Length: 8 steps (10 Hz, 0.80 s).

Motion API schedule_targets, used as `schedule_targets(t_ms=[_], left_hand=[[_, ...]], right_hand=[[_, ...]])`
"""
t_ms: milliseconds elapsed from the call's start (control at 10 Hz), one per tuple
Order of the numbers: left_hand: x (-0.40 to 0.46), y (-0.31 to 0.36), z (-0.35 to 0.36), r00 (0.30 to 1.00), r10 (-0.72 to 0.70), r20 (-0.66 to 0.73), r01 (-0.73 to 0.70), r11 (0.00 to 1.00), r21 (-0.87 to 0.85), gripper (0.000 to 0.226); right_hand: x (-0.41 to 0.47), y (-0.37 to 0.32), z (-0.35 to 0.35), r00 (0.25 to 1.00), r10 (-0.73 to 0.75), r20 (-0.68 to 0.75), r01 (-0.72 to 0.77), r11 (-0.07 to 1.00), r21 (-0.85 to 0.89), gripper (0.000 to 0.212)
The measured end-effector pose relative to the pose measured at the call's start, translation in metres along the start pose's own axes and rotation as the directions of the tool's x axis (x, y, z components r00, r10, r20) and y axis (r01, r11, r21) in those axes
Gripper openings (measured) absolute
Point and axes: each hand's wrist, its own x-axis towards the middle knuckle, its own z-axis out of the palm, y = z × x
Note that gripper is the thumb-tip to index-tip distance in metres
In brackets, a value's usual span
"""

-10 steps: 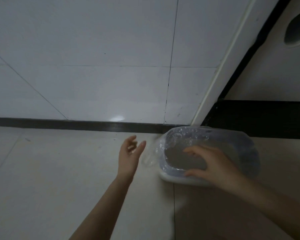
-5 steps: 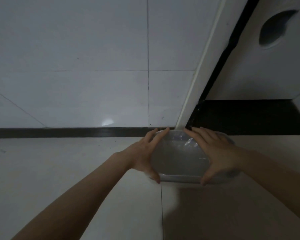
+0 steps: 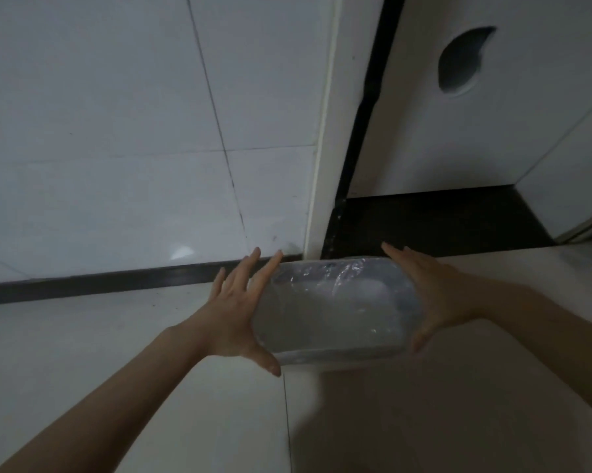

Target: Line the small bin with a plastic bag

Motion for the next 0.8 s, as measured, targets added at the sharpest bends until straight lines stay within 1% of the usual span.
schedule_targets(t_ms=[100, 200, 300, 400, 500, 600, 700, 800], left_hand=[[0.011, 0.017, -0.004, 0.998, 0.026, 0.054, -0.032, 0.995, 0.096, 0.148], [0.019, 0.023, -0.004, 0.995, 0.000, 0.095, -0.015, 0.989, 0.150, 0.147], [0.020, 0.022, -0.004, 0.993, -0.010, 0.117, 0.001, 0.997, 0.075, 0.146], [0.022, 0.021, -0.001, 0.989, -0.035, 0.146, 0.028, 0.998, 0.050, 0.145], [0.022, 0.021, 0.004, 0.989, -0.051, 0.140, 0.045, 0.998, 0.045, 0.145], [0.022, 0.019, 0.007, 0.991, -0.050, 0.122, 0.045, 0.998, 0.043, 0.145], [0.022, 0.021, 0.004, 0.991, -0.039, 0.129, 0.037, 0.999, 0.021, 0.147], [0.017, 0.024, -0.008, 0.984, -0.032, 0.174, 0.029, 0.999, 0.018, 0.151]], right_hand=[[-0.005, 0.015, 0.012, 0.996, 0.016, 0.092, -0.027, 0.992, 0.123, 0.159], [-0.003, 0.023, 0.025, 0.997, 0.027, 0.072, -0.043, 0.975, 0.219, 0.159], [0.000, 0.029, 0.036, 0.999, 0.028, -0.023, -0.022, 0.968, 0.250, 0.151], [0.003, 0.030, 0.045, 0.993, 0.006, -0.120, 0.036, 0.936, 0.349, 0.136], [0.004, 0.034, 0.054, 0.981, 0.027, -0.194, 0.042, 0.937, 0.346, 0.120], [0.007, 0.035, 0.062, 0.982, 0.067, -0.179, 0.003, 0.931, 0.364, 0.110], [0.012, 0.030, 0.063, 0.985, 0.114, -0.127, -0.063, 0.936, 0.346, 0.095], [-0.002, 0.031, 0.040, 0.995, 0.095, -0.023, -0.085, 0.958, 0.274, 0.113]])
